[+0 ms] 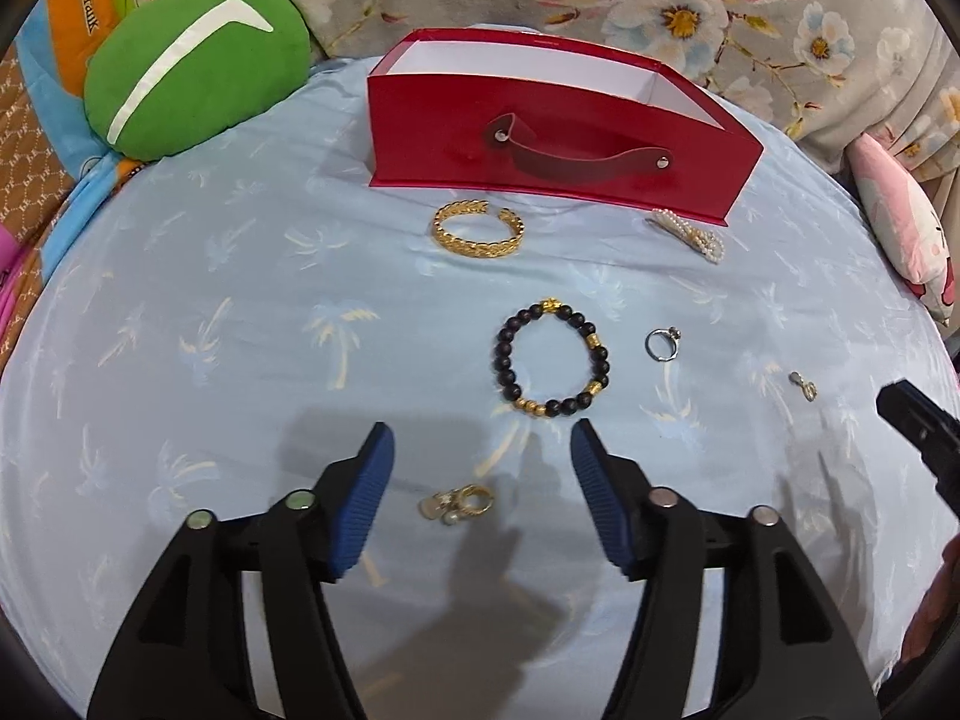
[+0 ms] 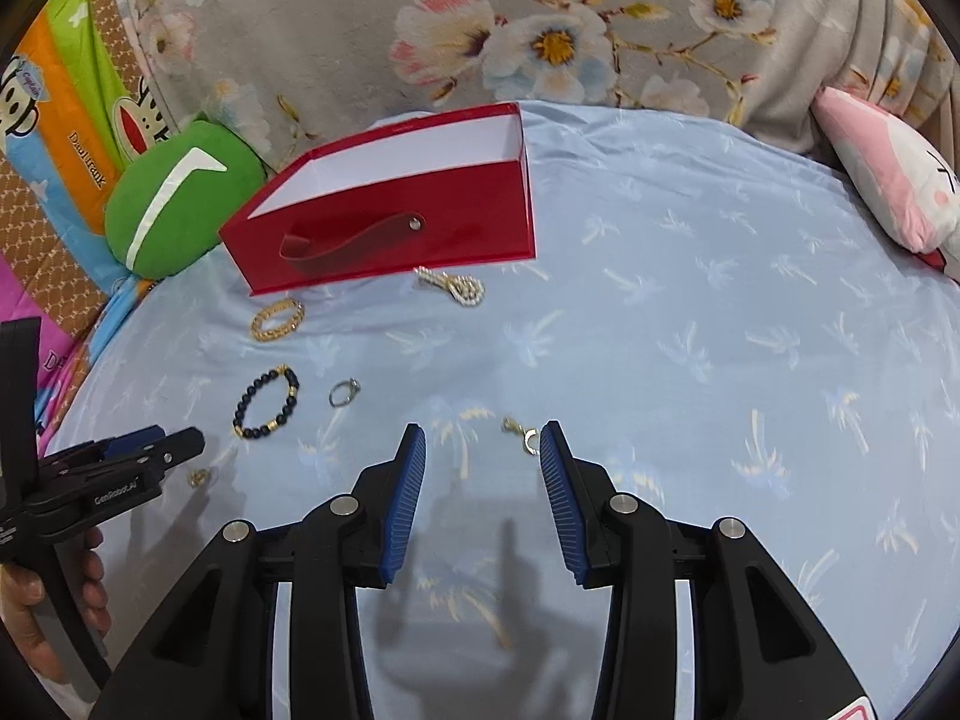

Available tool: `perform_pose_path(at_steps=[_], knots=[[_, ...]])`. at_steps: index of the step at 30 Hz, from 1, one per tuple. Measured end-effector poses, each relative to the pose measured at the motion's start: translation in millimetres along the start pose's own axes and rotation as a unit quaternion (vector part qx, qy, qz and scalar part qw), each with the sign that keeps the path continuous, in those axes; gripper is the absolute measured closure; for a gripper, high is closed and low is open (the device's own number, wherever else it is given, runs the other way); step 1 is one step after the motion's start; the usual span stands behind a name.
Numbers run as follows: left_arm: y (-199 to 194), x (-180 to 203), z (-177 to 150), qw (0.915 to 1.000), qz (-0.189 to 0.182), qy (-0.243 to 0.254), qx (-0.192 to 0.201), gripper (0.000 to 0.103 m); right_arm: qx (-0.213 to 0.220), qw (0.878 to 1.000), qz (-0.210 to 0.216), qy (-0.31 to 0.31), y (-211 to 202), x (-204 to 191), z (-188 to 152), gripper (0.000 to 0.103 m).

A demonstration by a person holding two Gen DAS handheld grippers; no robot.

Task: Organize jewelry
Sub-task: 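Withdraw both tools from the box back over the remaining jewelry, then move the left tool over the black bead bracelet while the right tool approaches the gold bangle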

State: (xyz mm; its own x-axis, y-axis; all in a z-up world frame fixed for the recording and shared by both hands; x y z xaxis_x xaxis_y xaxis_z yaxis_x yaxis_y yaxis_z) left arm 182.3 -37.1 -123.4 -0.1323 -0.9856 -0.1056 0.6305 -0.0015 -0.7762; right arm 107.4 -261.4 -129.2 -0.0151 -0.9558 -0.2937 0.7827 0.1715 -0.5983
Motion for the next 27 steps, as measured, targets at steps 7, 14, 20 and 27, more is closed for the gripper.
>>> perform_pose_path(at_steps=[7, 14, 20, 27], knots=[[27, 25, 4, 0.9998, 0.007, 0.004, -0.02, 0.038, -0.014, 1.0, -0.005, 0.008, 3, 9, -14, 0.064], [40, 32, 8, 0.9996, 0.024, 0.007, -0.014, 0.037, -0.017, 1.0, 0.003, 0.012, 9, 8, -15, 0.064], [42, 37, 11, 0.9994, 0.031, 0.013, -0.002, 0.037, -0.023, 1.0, 0.014, 0.014, 17, 4, -14, 0.064], [49, 48, 21, 0.9992, 0.031, 0.022, 0.007, 0.036, -0.024, 0.999, 0.021, 0.017, 20, 2, -11, 0.064]])
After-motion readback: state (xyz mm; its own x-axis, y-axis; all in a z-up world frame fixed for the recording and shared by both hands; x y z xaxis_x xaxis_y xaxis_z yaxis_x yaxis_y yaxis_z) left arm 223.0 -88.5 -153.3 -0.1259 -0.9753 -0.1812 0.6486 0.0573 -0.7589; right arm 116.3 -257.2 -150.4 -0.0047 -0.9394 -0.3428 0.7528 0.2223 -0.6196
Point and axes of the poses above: each gripper's, at about its wrist camera, not at the fingertips, and y roughly the way its jaws point, x to its right, z to its top, the point moved 10 cm from there along y, roughly the way its jaws point, and after that the axes turned 13 degrees about z, right-handed, at the moved point
